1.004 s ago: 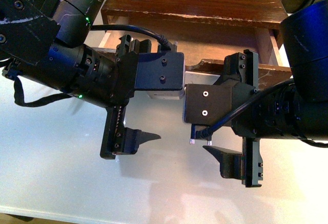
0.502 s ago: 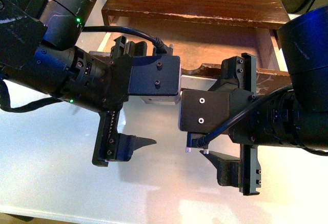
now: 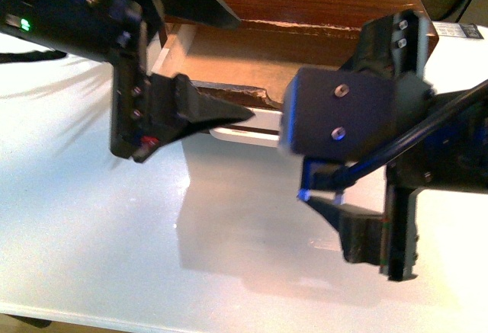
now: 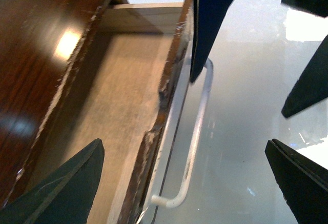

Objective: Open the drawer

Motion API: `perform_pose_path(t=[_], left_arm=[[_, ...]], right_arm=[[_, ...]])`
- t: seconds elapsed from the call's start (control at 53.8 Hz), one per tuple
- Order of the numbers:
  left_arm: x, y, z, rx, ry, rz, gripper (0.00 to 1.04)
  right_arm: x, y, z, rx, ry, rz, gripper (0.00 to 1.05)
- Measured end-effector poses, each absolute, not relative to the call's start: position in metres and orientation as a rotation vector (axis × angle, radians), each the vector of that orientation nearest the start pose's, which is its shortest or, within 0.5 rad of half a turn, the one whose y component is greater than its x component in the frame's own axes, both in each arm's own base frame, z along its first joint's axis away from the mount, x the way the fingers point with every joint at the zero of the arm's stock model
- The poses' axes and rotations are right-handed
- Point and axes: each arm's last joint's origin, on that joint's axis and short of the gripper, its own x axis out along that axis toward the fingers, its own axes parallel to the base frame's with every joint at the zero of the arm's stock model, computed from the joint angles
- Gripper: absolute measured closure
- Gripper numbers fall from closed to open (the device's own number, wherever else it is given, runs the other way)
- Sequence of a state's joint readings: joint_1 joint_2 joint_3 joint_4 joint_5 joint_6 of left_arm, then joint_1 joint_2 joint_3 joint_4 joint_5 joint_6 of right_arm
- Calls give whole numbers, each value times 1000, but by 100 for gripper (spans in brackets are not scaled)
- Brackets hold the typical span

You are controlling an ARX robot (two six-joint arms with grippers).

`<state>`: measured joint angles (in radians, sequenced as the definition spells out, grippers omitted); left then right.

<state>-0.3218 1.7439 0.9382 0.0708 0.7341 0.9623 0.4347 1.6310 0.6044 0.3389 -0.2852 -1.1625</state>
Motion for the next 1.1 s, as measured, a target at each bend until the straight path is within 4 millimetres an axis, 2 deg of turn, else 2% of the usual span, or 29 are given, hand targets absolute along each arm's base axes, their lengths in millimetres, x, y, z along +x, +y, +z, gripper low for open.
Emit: perform_pose_path(t=[0.205, 0.353, 0.372, 0.558, 0.67, 0.893, 0.93, 0.986, 1.097], left_arm=[[317, -80, 177, 535, 248, -1169, 8], [312, -31, 186, 387, 241, -1039, 8], [311, -19, 190, 350, 235, -998, 8], [305, 39, 206, 148, 224, -732, 8], [296, 65, 217, 17, 221, -607, 8], [269, 93, 232, -201, 191, -472, 8], [266, 94, 231, -195, 174, -426, 10], [257, 90, 227, -103, 79, -214, 21], [238, 73, 218, -31, 1, -27, 38]], right_arm=[[252, 80, 152, -1000, 242, 839, 9], [232, 37, 168, -844, 276, 680, 9], [227, 32, 170, -814, 280, 651, 9], [201, 9, 189, -616, 261, 448, 9], [188, 1, 204, -476, 235, 308, 9], [164, -3, 217, -253, 201, 91, 9], [162, -2, 217, -233, 194, 83, 9], [160, -1, 215, -172, 122, 27, 16], [153, -1, 208, -74, 17, 0, 33]])
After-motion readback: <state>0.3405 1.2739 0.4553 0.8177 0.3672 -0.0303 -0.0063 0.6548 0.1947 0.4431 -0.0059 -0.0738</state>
